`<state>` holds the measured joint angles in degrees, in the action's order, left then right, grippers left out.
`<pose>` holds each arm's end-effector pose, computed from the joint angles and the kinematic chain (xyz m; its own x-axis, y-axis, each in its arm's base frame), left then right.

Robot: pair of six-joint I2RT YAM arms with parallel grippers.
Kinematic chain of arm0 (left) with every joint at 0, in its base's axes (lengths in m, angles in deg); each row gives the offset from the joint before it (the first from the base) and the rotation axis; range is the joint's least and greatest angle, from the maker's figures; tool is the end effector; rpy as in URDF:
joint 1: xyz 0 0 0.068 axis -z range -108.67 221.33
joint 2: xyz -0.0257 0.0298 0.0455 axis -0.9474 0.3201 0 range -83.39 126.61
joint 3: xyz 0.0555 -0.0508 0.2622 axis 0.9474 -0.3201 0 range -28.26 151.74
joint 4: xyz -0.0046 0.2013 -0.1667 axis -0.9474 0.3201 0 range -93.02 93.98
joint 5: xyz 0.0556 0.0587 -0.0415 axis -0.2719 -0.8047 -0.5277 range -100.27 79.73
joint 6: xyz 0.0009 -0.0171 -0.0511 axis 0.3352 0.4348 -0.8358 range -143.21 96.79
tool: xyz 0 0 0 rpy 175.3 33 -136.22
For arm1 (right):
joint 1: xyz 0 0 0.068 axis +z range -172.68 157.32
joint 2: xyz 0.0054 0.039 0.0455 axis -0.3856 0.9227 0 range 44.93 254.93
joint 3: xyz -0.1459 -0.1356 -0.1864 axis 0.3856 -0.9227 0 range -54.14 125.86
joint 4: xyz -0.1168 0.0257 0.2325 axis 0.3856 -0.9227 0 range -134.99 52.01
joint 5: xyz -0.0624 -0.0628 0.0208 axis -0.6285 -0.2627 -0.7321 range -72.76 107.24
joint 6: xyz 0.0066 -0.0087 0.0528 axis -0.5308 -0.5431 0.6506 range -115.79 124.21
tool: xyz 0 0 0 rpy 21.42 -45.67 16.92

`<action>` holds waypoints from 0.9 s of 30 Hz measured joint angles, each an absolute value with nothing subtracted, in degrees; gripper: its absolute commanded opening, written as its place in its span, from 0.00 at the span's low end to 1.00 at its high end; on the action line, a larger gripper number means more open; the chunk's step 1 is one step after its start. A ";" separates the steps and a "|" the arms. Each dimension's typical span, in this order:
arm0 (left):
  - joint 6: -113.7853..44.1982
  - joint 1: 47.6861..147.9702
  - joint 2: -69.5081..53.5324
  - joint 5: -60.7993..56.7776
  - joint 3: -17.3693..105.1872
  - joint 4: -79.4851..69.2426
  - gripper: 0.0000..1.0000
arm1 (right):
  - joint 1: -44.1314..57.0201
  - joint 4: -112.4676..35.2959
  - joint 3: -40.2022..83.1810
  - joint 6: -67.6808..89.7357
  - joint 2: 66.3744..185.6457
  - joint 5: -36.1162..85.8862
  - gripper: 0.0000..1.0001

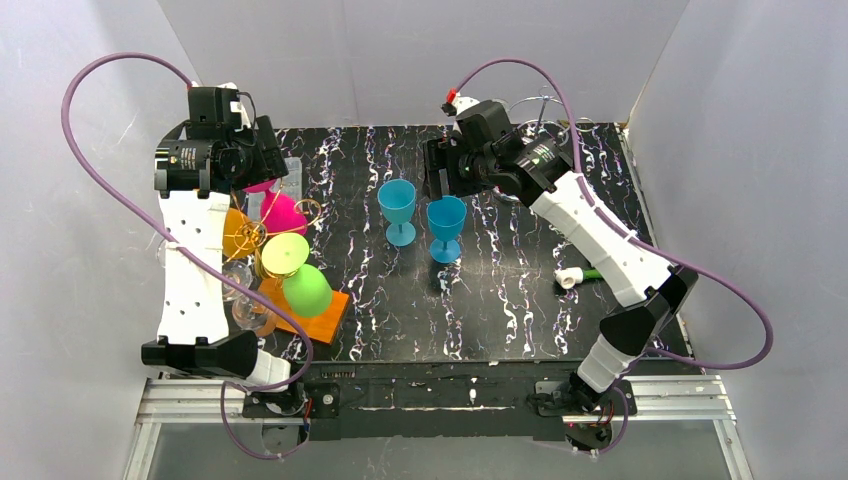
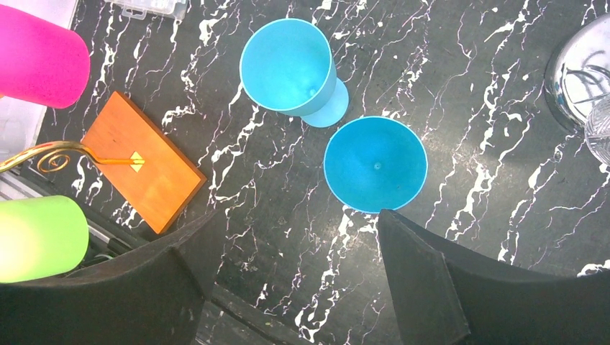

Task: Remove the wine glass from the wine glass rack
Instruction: Pick up the wine glass from the wine rack.

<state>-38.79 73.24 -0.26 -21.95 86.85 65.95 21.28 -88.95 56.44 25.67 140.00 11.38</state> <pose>0.2515 -0.0012 0.4907 -0.5447 -0.2449 -0.8021 -0.2856 0.9534 -0.0972 0.2564 0.2420 0.4363 -0.6192 -0.0915 -0.7799 -0.4341 0.8675 0.2428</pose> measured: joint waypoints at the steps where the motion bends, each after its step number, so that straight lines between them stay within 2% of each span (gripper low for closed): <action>1: -38.77 73.26 -0.26 -21.71 86.85 65.95 0.64 | 21.28 -88.93 56.44 25.71 139.89 11.38 0.85; 6: -38.63 73.24 -0.28 -20.32 86.98 65.86 0.61 | 21.28 -88.88 56.44 25.97 139.23 11.31 0.85; 27: -36.47 73.33 -4.17 -16.18 86.98 64.29 0.60 | 21.28 -88.86 56.44 26.54 139.03 11.16 0.85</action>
<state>-36.47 73.33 -4.17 -16.18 86.98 64.29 21.28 -88.86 56.44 26.54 139.03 11.16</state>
